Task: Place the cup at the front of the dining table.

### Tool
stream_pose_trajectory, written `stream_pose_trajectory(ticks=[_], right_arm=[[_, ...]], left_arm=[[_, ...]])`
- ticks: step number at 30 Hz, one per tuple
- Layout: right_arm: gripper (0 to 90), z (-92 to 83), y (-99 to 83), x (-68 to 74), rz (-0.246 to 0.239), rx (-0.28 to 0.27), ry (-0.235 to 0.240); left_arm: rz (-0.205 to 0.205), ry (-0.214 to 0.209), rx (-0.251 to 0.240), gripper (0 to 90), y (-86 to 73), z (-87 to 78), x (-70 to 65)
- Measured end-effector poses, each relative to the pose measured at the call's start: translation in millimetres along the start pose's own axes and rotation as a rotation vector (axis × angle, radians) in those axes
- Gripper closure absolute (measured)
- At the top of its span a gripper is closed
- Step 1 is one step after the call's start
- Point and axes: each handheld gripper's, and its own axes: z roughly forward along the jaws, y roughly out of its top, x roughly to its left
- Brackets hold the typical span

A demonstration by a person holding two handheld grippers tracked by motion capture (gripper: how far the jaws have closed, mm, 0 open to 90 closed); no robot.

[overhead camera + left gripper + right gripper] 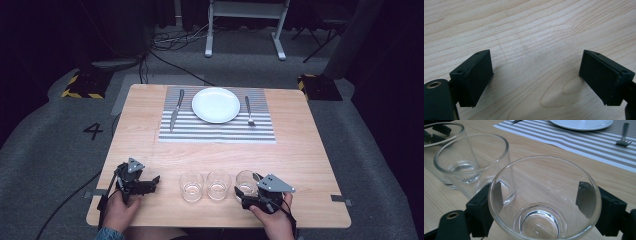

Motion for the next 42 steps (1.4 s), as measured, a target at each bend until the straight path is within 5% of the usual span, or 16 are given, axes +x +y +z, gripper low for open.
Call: stream_pose_trajectory(ticks=[16, 42], right_arm=[[19.0, -12.5, 38.5, -13.4, 0.035, -0.034, -0.064], [19.0, 4.1, 106.4, -29.4, 0.050, -0.045, -0.104]], left_arm=[[-0.001, -0.001, 0.000, 11.9, 0.0, 0.0, -0.1], [0.001, 0.001, -0.001, 11.8, 0.1, 0.0, 0.2]])
